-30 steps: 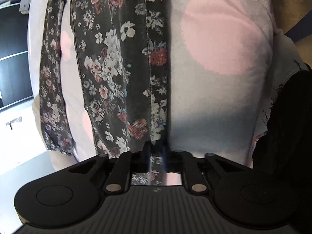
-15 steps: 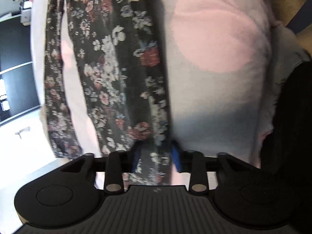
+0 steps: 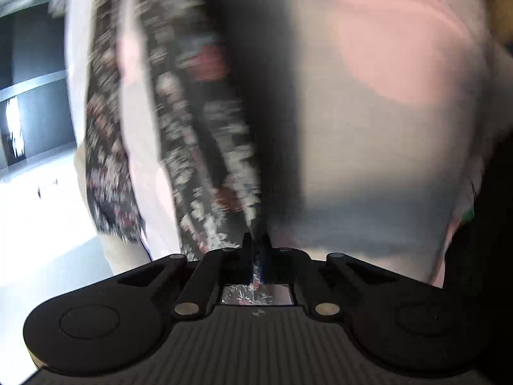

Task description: Fold clothes

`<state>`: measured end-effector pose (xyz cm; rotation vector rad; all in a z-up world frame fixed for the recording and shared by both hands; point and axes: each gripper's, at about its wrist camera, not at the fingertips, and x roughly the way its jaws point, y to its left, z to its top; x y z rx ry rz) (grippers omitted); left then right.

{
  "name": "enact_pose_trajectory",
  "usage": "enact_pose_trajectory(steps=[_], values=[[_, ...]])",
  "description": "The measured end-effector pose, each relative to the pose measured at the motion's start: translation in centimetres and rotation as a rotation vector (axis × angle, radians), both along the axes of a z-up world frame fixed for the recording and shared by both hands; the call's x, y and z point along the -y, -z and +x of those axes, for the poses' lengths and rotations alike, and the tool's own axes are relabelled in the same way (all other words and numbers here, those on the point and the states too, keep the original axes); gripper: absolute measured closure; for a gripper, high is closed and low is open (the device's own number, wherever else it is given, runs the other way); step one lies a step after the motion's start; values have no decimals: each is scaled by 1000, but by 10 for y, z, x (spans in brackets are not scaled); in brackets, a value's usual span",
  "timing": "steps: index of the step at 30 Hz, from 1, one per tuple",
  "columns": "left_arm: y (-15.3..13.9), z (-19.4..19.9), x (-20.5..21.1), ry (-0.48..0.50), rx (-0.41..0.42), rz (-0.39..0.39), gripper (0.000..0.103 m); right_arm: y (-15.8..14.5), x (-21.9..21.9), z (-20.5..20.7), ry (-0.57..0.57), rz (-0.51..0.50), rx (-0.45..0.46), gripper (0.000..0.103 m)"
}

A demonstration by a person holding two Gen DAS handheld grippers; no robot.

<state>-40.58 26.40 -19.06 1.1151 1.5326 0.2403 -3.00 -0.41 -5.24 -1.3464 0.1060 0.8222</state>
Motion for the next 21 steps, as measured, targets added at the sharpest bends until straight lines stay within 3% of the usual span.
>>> enact_pose_trajectory(steps=[4, 9, 14, 21], values=[[-48, 18, -32, -209, 239, -43, 102, -2, 4, -4, -4, -6, -1, 97], [-113, 25, -62, -364, 498, -105, 103, -9, 19, -14, -4, -7, -17, 97], [-148, 17, -62, -341, 569, -97, 103, -18, 37, -27, -12, -11, -23, 98], [-163, 14, -49, -326, 599, -86, 103, -28, 48, -30, 1, -20, -41, 98]])
